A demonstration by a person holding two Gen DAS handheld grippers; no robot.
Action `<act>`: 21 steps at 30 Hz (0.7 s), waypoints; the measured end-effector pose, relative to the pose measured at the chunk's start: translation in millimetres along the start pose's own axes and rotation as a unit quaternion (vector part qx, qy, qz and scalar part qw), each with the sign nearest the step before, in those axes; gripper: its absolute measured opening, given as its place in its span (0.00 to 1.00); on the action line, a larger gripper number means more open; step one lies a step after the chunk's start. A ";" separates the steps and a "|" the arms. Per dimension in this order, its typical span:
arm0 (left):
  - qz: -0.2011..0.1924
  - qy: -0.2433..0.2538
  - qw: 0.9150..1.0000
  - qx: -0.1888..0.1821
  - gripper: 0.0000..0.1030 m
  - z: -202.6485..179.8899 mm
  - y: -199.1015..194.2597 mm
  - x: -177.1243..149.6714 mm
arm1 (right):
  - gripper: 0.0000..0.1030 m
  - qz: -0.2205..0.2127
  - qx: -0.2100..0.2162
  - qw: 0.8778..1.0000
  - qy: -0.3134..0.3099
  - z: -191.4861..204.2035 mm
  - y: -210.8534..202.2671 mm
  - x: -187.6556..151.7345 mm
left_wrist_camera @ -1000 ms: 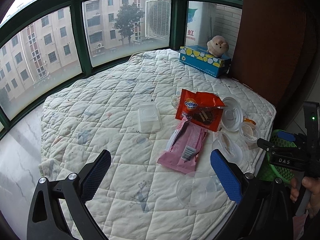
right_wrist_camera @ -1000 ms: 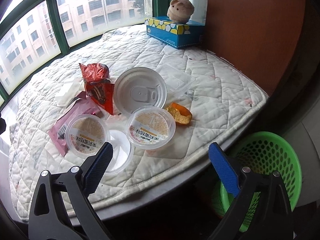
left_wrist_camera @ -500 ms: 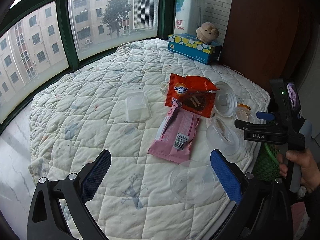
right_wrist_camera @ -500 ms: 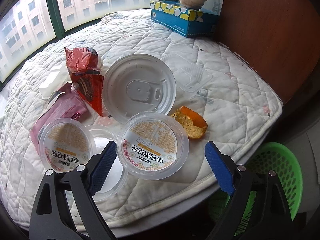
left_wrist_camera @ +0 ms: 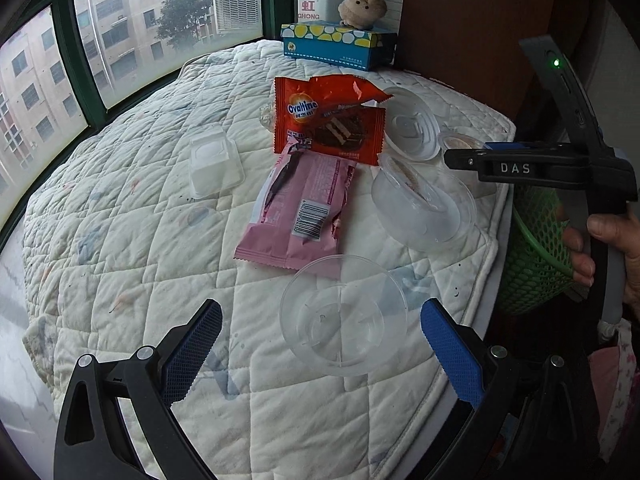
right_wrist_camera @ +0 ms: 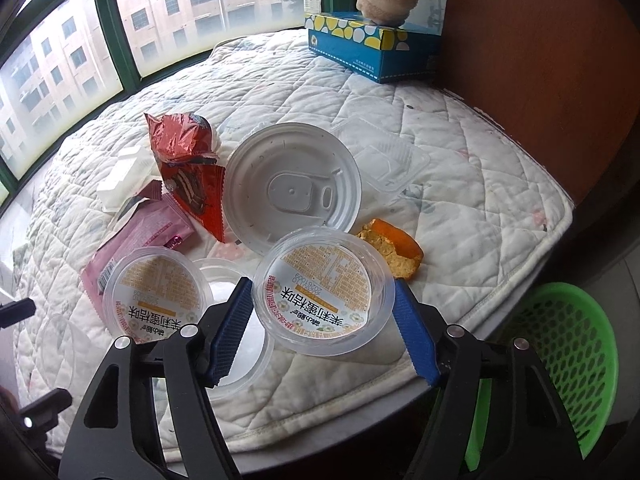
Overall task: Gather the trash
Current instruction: 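Grasp a labeled pudding cup with the right gripper while the left grasps a clear lid, then carry both items over the green basket and open both grippers to drop them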
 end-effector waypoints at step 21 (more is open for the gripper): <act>-0.013 0.015 1.000 -0.017 0.56 -6.0 -12.5 5.0 | 0.68 -0.050 -0.006 0.998 0.047 -49.9 -73.4 -23.9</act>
Point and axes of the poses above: each gripper's, at about its wrist camera, not at the fingertips, and y roughly the way its jaws point, z to its left, x to its top, the point moved 1 cm from there along y, roughly the way its jaws point, and after that the axes turned 3 degrees about y, right-handed, at the moved point
